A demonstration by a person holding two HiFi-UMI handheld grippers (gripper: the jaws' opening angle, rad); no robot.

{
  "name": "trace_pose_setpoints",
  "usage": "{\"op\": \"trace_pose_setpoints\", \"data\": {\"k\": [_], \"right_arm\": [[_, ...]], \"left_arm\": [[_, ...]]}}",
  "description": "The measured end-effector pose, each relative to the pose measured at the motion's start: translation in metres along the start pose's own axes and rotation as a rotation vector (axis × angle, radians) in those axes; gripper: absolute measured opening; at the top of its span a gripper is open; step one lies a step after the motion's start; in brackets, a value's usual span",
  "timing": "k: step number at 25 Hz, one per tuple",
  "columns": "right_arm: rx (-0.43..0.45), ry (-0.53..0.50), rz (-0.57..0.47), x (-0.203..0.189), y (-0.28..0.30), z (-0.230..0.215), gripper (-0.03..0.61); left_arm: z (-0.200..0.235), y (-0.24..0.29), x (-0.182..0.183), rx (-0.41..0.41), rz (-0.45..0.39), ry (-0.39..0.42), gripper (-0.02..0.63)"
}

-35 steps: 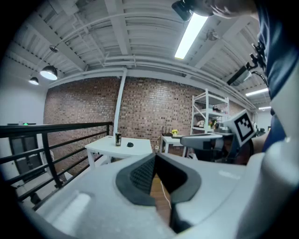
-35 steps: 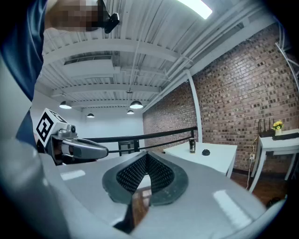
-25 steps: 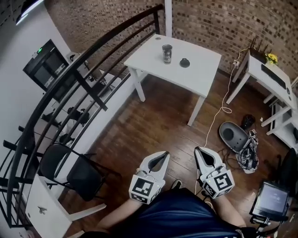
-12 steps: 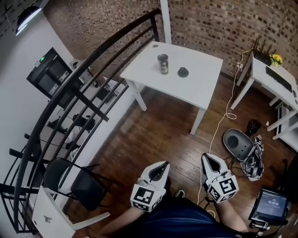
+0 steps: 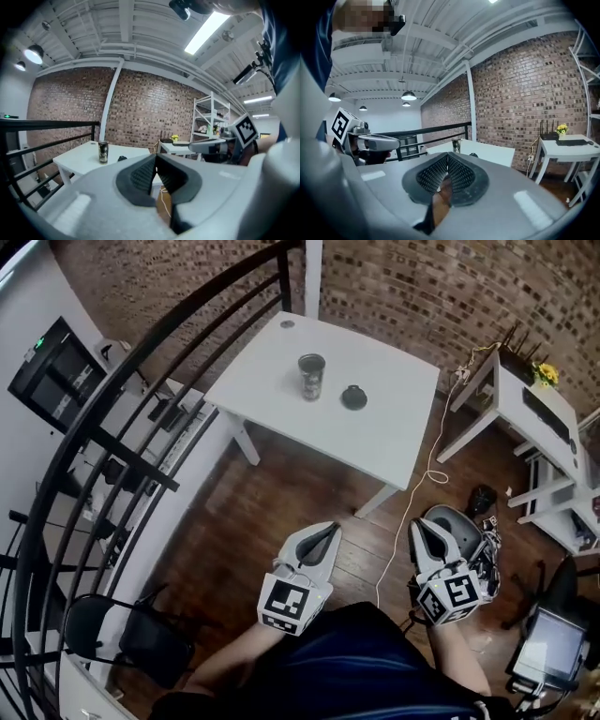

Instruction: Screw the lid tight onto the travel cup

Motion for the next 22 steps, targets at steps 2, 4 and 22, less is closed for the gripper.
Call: {"op": "trace_pose_setpoints", "data": {"k": [2,4,22], "right_arm": [[-0.013,0.003,0.000,0.009,0.028,-0.010,0.006],[-0.010,0.006,0.012,0.014,0.052,-0.019,0.006],[0.276,0.011,0.135,0.015,0.236,-0.177,0.006]], "left_arm": [[0.026,0.022,0.007,0.007,0.002,0.006,0.006],[0.045,0.041,0.012,0.020,0.012,0.001,0.006],[0.099,0.238,0.035,0.226,0.092,0.011,0.007]]}}
Point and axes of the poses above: the fingertips, and each gripper's own axes: y forward along the fingers, z to its left, x out of its top, the point moved 1 cm from there along -y, backward along the fingers, and after that the axes turned 12 degrees about x, right-handed, at the moved point
